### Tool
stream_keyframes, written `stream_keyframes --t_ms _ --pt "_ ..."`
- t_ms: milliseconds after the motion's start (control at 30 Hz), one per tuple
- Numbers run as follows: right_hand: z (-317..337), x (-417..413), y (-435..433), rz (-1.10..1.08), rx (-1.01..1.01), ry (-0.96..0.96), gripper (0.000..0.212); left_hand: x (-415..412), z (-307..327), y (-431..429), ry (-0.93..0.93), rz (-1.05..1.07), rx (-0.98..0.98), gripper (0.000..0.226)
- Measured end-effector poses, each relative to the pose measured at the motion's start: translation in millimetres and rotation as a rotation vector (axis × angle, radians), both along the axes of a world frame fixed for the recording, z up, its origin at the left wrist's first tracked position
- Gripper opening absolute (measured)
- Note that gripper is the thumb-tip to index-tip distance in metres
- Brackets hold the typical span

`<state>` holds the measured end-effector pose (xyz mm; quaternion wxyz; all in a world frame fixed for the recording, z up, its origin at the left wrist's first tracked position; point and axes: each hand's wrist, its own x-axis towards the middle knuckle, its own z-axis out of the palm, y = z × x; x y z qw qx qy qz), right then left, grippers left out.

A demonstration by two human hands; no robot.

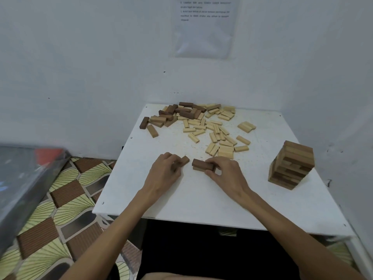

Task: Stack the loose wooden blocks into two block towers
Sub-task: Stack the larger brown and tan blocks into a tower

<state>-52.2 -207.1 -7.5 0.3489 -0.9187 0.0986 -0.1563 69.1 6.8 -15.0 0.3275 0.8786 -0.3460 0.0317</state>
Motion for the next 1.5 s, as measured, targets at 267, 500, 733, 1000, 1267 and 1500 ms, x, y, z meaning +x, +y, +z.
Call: stream_keyframes --t_ms 267,500,733,1000,1267,1500 --pt "-1 -13 3 0.064 -0.040 -0.030 0.030 17 3 -11 0.030 -0.001 0.007 0.021" --pt "-1 -12 4 0.078 -0.077 -0.008 0.028 19 8 -21 0.037 -0.105 0.007 0.022" --pt "10 -9 -2 0.150 0.037 0.057 0.043 12 16 -19 0.139 -0.243 0.061 0.043" --pt "11 -15 -10 0.048 0.062 0.094 0.050 6 7 1 0.089 -0.390 0.142 0.064" --pt "-2 -9 -13 0.153 0.103 0.149 0.085 16 6 -17 0.145 -0.371 0.139 0.083" --pt "-5 -3 -23 0.193 0.231 0.146 0.093 25 -6 -21 0.178 -0.310 0.114 0.078"
